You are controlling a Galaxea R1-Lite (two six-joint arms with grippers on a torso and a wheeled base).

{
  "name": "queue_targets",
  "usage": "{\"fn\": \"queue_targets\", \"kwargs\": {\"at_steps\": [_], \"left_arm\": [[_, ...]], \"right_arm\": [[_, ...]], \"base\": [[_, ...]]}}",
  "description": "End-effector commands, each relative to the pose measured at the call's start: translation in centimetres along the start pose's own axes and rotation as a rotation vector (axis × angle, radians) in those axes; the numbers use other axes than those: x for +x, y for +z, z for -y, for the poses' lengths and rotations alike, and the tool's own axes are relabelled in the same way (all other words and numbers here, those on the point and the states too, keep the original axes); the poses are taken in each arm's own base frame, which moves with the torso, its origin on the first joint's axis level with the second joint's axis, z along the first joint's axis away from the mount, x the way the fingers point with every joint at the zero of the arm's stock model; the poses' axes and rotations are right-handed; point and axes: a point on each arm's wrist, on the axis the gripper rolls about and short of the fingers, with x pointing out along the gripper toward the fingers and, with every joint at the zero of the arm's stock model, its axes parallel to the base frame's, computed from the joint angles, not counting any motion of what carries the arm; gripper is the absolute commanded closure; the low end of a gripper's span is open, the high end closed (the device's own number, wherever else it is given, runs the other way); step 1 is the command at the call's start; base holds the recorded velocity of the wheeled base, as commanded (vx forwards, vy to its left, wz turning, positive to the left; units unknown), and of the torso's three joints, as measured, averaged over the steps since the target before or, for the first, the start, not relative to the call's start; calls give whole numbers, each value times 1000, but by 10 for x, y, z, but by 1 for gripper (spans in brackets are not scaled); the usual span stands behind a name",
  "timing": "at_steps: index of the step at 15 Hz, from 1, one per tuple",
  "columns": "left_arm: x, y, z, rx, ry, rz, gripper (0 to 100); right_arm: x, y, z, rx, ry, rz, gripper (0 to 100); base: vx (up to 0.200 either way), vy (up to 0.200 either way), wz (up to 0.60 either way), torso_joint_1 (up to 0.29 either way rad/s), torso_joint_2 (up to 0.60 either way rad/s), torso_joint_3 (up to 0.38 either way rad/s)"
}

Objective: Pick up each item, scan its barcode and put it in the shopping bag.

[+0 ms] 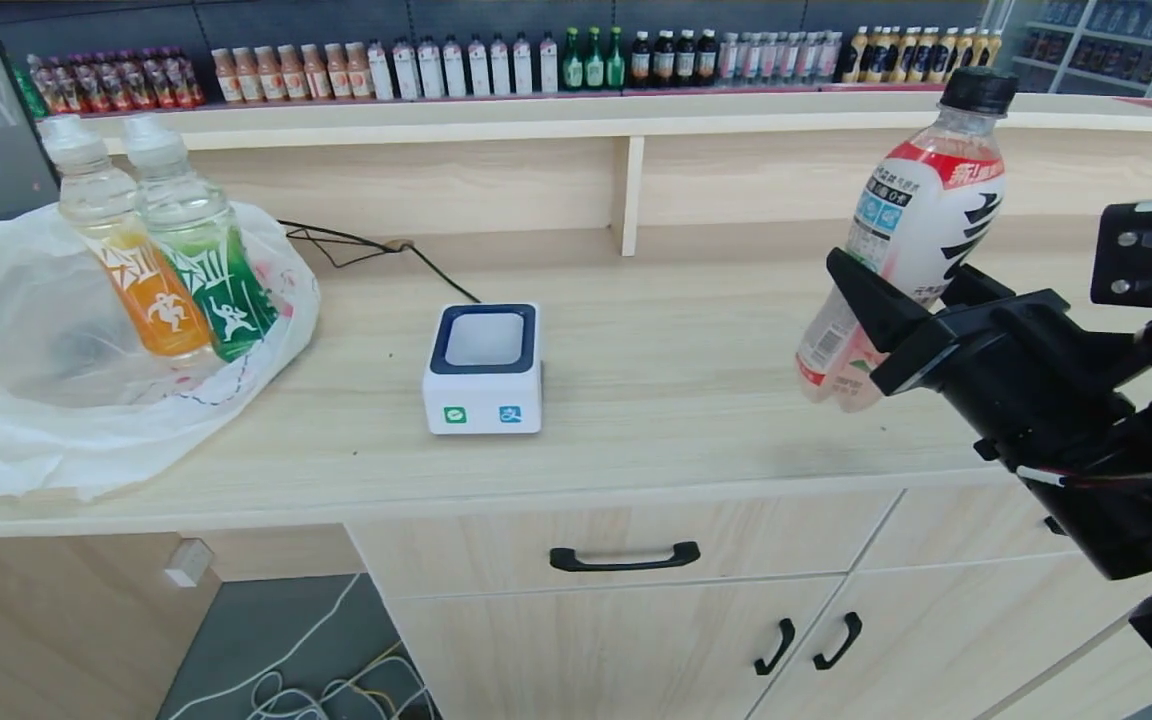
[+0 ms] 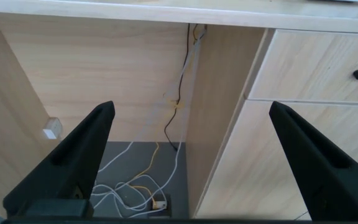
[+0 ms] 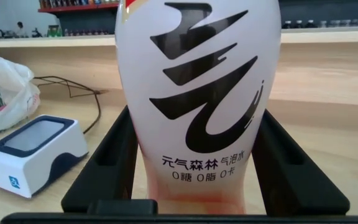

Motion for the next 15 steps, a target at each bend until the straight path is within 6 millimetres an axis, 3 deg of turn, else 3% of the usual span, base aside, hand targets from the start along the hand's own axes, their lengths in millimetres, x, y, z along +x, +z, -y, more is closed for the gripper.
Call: {"fn": "queue_targets", "kwargs": {"at_steps": [1,4,14,15], "left_arm": [[0,0,0,-1,2,0,0],[0,0,0,-1,0,0,0],[0,0,0,-3,0,0,0],[0,0,0,2,0,0,0]], "right_arm": [[0,1,-1,1,-1,2,100],[-7,-6,2,-7,-11,-39,100],[-9,-1,2,-16,-9,-22,100],[-10,-1,-2,-10,7,-25,100]], "base": [[0,200,0,2,7,-2],[0,200,0,1,-1,-6],[0,200,0,2,1,3],[0,0,0,0,0,0]]}}
